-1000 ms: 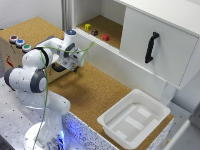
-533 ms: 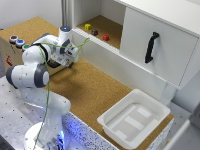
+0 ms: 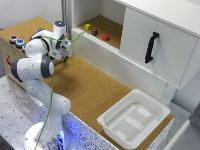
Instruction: Go close the drawer
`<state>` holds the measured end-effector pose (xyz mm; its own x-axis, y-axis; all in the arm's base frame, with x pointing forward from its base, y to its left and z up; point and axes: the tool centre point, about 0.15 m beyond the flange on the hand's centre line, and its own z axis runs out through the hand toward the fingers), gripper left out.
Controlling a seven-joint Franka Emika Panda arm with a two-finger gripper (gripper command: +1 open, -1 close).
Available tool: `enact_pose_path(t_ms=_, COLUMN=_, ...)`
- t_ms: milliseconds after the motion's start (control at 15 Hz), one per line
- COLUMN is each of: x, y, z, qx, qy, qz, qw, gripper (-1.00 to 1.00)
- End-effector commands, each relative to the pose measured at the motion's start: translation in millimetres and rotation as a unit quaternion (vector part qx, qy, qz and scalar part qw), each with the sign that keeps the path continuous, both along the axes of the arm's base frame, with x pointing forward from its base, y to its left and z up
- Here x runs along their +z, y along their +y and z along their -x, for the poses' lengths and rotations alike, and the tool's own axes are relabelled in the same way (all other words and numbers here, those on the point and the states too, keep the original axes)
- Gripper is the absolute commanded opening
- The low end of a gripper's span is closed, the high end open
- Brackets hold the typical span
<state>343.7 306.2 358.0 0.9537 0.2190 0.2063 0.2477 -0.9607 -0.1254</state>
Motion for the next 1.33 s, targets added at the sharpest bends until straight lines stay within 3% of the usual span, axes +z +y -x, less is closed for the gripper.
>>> enact_pose_path(t_ms=0, x=53.8, y=-62.7, z=10.2, qx=-0.065, qy=-0.025, qz=0.082, qw=0.994, gripper=1.00)
enact_pose_path(t_ms=133, x=60.4, y=-84.2, z=12.1, qx=-0.083, qy=-0.024, qz=0.092, qw=0.992, gripper=1.00)
enact_pose_path(t_ms=533, x=88.0, y=-80.6, z=13.3, qx=-0.062, qy=-0.024, qz=0.073, qw=0.995, gripper=1.00)
enact_pose_path(t_ms=1267, x=88.0, y=-80.6, z=13.3, qx=-0.062, qy=-0.024, qz=0.073, qw=0.995, gripper=1.00)
